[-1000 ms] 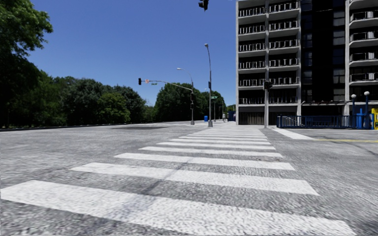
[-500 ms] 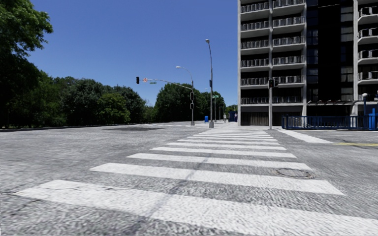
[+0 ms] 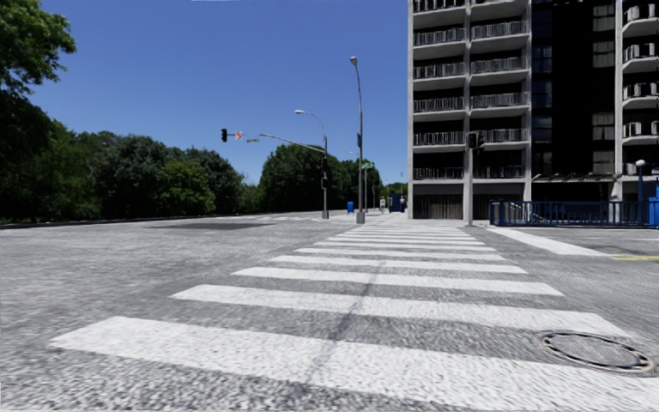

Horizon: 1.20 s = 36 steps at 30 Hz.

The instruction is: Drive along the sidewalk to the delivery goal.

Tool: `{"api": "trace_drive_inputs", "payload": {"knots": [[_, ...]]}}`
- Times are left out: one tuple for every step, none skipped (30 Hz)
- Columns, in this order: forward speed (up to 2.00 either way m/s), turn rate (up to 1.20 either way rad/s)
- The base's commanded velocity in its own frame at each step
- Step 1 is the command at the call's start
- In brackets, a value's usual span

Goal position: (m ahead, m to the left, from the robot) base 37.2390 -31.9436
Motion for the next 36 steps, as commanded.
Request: {"api": "trace_drive_inputs", "payload": {"knots": [[2.00, -0.36], [2.00, -0.36], [2.00, -0.36], [2.00, -0.29], [2.00, -0.29], [2.00, -0.14], [2.00, 0.00], [2.00, 0.00], [2.00, 0.00], [2.00, 0.00], [2.00, 0.00], [2.00, 0.00], [2.00, 0.00], [2.00, 0.00], [2.00, -0.14], [2.00, -0.14], [2.00, -0.31], [2.00, -0.39], [2.00, -0.42], [2.00, -0.42], [2.00, -0.42], [2.00, -0.42], [2.00, -0.42], [2.00, -0.42], [2.00, -0.42], [2.00, -0.42], [2.00, -0.42], [2.00, -0.42], [2.00, -0.42], [2.00, -0.42], [2.00, -0.42], [2.00, -0.42], [2.00, -0.42], [2.00, -0.42], [2.00, -0.42], [2.00, -0.42]]}}
